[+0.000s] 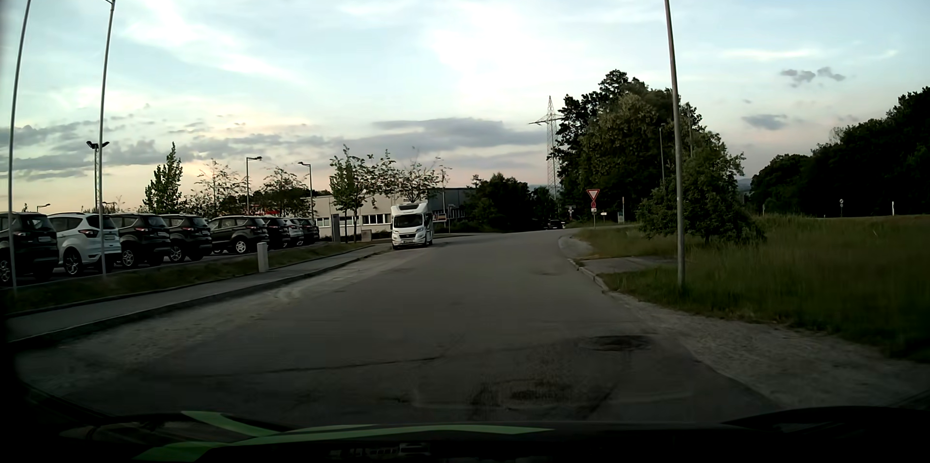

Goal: Follow the waypoints while adhering to traffic rules and regulations

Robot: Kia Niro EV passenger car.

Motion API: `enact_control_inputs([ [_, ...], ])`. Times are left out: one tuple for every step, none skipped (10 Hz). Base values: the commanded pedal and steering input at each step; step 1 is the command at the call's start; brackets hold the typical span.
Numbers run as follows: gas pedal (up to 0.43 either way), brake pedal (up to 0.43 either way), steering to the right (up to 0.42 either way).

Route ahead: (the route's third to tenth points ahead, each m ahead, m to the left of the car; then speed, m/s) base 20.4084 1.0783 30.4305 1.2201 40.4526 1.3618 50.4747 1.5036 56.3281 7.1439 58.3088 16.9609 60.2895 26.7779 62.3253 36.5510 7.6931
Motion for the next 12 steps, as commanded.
enact_control_inputs([
  [0.028, 0.0, 0.002],
  [0.02, 0.0, 0.002],
  [0.02, 0.0, 0.002],
  [0.02, 0.0, 0.002],
  [0.02, 0.0, 0.002],
  [0.02, 0.0, 0.002],
  [0.02, 0.0, 0.002],
  [0.02, 0.0, 0.002],
  [0.02, 0.0, 0.001],
  [0.02, 0.0, 0.003],
  [0.02, 0.0, 0.004],
  [0.008, 0.0, 0.004],
])
